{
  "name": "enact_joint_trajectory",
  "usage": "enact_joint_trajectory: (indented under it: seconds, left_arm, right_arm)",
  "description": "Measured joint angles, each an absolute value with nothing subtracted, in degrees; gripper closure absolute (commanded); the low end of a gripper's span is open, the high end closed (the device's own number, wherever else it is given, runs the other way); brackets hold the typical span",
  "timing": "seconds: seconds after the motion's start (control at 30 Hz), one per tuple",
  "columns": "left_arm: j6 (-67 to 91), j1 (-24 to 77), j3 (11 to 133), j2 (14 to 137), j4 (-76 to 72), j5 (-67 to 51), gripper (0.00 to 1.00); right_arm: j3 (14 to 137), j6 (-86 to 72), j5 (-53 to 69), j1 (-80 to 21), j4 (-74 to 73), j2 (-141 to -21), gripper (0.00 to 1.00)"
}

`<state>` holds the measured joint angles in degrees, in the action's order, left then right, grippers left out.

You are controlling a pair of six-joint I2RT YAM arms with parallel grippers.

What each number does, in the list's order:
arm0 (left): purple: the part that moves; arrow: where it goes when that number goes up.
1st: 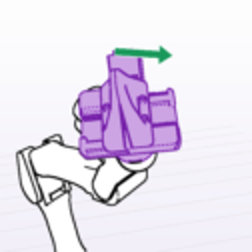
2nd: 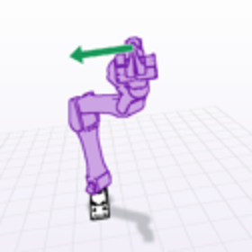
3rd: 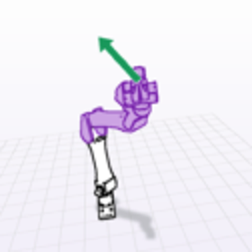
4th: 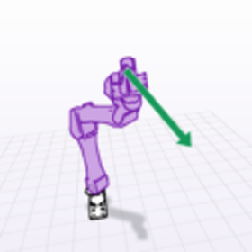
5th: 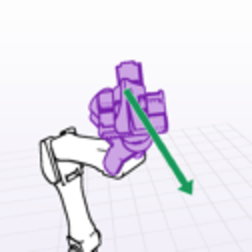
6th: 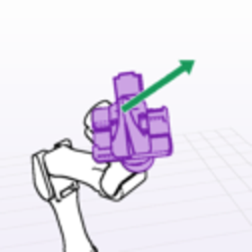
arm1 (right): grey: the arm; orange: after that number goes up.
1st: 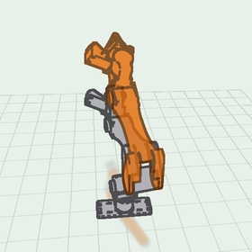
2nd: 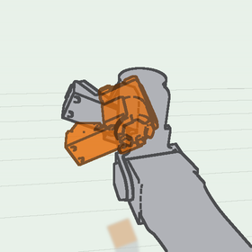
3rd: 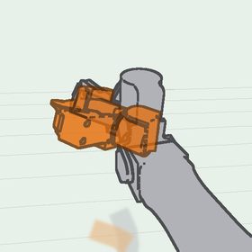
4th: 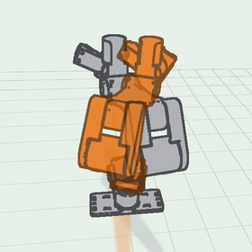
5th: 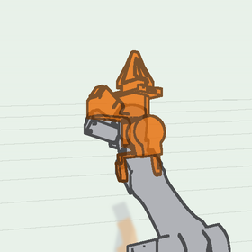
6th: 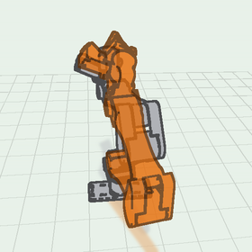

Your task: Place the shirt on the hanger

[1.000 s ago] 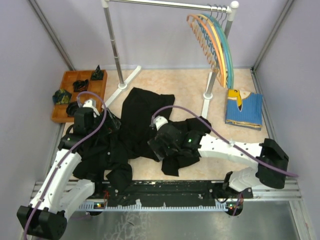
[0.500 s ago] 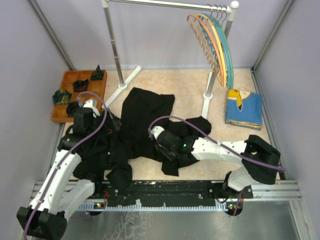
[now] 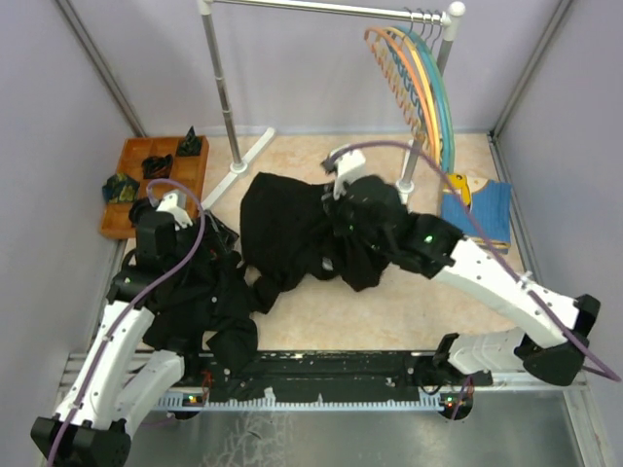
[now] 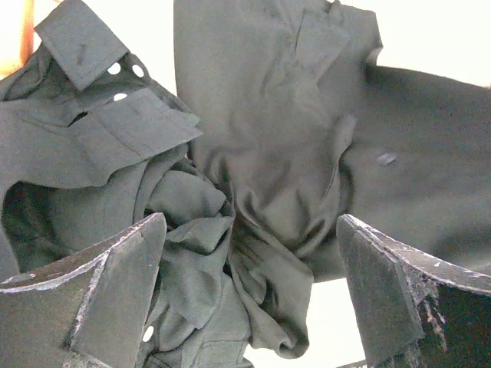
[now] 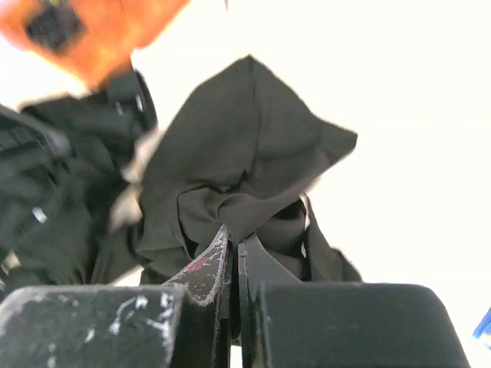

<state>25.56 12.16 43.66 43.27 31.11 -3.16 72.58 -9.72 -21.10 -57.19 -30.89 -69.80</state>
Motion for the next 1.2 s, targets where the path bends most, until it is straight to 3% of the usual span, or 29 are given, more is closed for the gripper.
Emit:
enact_joint_trajectory:
  seconds: [0.37,0.47,0.73,0.83,0.97,1.07,1.17,1.2]
  left_arm:
    - [22.61,12.16,43.68,41.65,25.85,-10.74,0.02]
    - [22.7,12.19,44.27,41.6,25.17,-13.74,0.04]
    - [27.14,15.25,44.42,40.03,22.2,-15.99,0.07]
    - [29.69,18.59,42.13,39.72,19.86,-14.85,0.07]
    - [32.77,24.21,39.83,41.82,18.81,-10.22,0.07]
    - [34.52,25.96,39.83,44.95,17.89,-8.03,0.07]
    - [35.29,26.52,40.05,48.45,17.45,-6.55,0.06]
    - [35.55,26.63,40.16,49.63,17.37,-6.17,0.06]
  right_arm:
    - [119.63,-3.05,-26.46,-56.82,-36.91,-76.27,1.0]
    - [124.77,-3.03,-25.69,-56.82,-38.59,-77.82,1.0]
    - [112.51,-7.66,-19.55,-56.77,-41.47,-76.23,1.0]
    - [101.38,-11.55,-15.25,-54.72,-38.87,-74.76,1.0]
    - [78.72,-20.08,-6.11,-42.52,-31.44,-69.47,0.99]
    - [64.14,-25.3,-4.21,-32.93,-29.43,-65.89,0.79]
    - [54.52,-28.1,-5.04,-28.4,-29.32,-62.52,0.41]
    - [51.92,-28.29,-5.63,-27.31,-29.45,-60.99,0.33]
